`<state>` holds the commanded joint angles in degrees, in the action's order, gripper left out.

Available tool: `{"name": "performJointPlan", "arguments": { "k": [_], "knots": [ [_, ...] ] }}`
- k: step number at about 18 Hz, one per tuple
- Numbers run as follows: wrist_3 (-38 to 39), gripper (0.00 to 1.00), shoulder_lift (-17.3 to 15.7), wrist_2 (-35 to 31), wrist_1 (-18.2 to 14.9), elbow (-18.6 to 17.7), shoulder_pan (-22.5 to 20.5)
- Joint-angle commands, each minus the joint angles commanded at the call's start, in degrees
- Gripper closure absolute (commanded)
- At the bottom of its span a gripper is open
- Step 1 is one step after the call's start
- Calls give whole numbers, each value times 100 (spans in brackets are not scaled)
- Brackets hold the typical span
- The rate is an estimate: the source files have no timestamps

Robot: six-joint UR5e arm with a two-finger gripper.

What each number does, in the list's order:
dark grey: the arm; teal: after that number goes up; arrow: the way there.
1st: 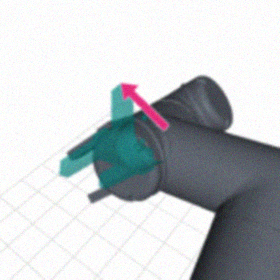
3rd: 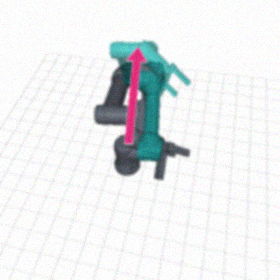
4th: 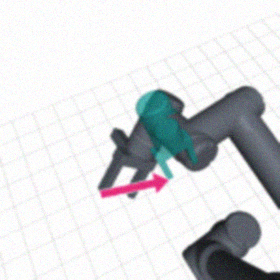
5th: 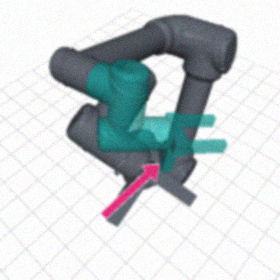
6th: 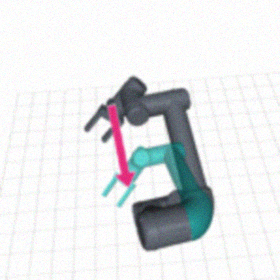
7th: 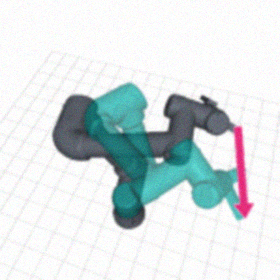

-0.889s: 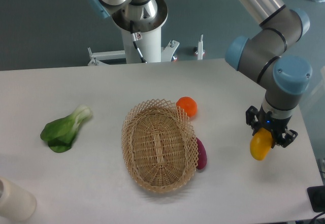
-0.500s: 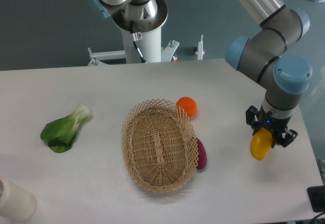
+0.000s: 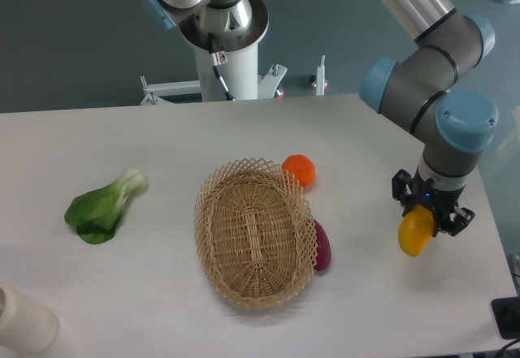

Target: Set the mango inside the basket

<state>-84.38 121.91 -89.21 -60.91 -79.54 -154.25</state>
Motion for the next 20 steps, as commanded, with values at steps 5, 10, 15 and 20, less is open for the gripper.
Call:
{"name": "performJointPlan", "arguments": {
  "k": [5, 10, 15, 20],
  "knots": [
    [114, 53, -122, -26, -44, -87, 246],
    [114, 53, -755, -18, -35, -886, 475],
    [333, 53, -1010, -26, -26, -1239, 887],
    [413, 53, -1169, 26, -132, -1581, 1301]
  ]
}}
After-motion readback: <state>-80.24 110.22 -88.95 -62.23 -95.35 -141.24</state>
